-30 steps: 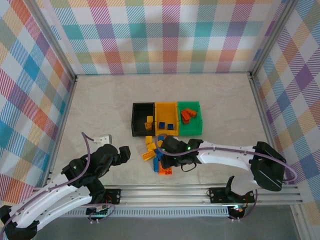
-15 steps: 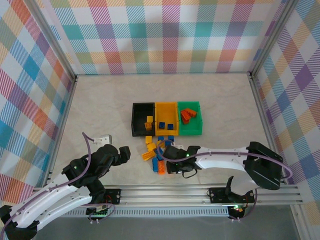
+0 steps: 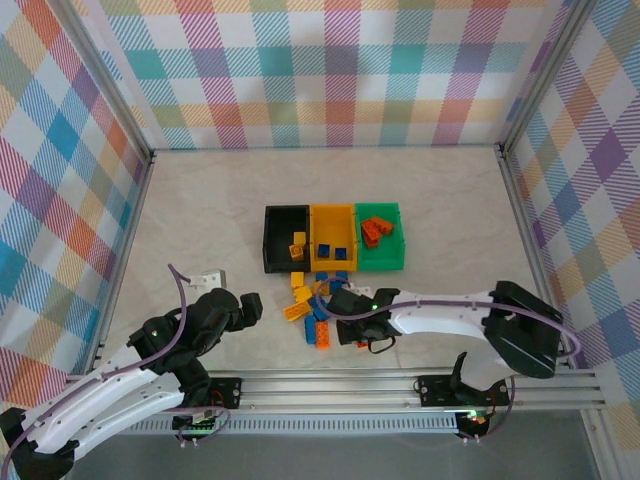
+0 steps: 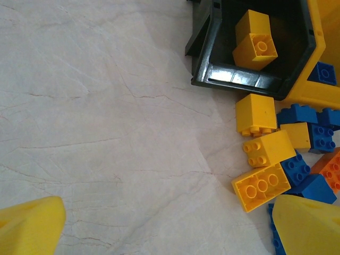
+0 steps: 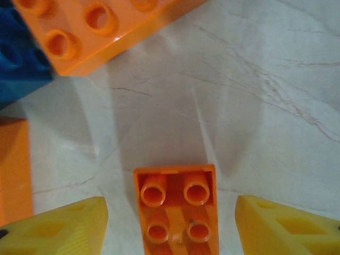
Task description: Sort the legos into containers by color
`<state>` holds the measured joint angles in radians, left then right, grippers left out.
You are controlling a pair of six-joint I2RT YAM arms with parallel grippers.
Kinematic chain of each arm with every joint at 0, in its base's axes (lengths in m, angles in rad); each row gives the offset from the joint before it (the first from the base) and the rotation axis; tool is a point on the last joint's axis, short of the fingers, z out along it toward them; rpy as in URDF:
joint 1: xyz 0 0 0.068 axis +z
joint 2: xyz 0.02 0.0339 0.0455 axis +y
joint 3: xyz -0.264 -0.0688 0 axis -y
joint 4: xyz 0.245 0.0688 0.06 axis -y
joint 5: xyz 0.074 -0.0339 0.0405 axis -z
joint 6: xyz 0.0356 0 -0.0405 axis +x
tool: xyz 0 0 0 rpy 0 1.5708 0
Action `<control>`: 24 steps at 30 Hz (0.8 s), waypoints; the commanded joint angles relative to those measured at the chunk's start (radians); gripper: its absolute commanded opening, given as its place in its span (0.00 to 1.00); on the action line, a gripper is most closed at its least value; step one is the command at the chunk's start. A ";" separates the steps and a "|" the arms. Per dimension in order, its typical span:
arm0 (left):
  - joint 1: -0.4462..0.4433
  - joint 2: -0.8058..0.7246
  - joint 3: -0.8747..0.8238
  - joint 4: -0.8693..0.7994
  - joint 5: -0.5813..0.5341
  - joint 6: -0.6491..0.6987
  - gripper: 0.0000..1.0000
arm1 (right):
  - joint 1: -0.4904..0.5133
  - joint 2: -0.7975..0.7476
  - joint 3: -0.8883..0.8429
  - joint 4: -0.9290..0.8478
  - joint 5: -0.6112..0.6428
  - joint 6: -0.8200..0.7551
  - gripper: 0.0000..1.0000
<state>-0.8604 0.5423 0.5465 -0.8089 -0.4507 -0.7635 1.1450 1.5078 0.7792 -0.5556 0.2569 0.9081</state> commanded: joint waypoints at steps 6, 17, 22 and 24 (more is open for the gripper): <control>0.009 0.014 0.020 0.027 -0.002 0.009 1.00 | -0.041 -0.070 -0.018 -0.034 0.013 0.002 0.24; 0.009 0.106 0.026 0.124 0.081 0.048 1.00 | -0.453 -0.164 0.227 -0.001 -0.003 -0.291 0.21; 0.009 0.121 0.023 0.145 0.113 0.059 1.00 | -0.582 0.002 0.363 0.054 -0.050 -0.341 0.23; 0.009 0.131 0.020 0.157 0.131 0.065 1.00 | -0.616 0.089 0.432 0.058 -0.087 -0.347 0.25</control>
<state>-0.8589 0.6655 0.5488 -0.6918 -0.3531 -0.7242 0.5663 1.5093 1.1370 -0.5240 0.2314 0.6193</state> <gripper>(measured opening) 0.999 0.287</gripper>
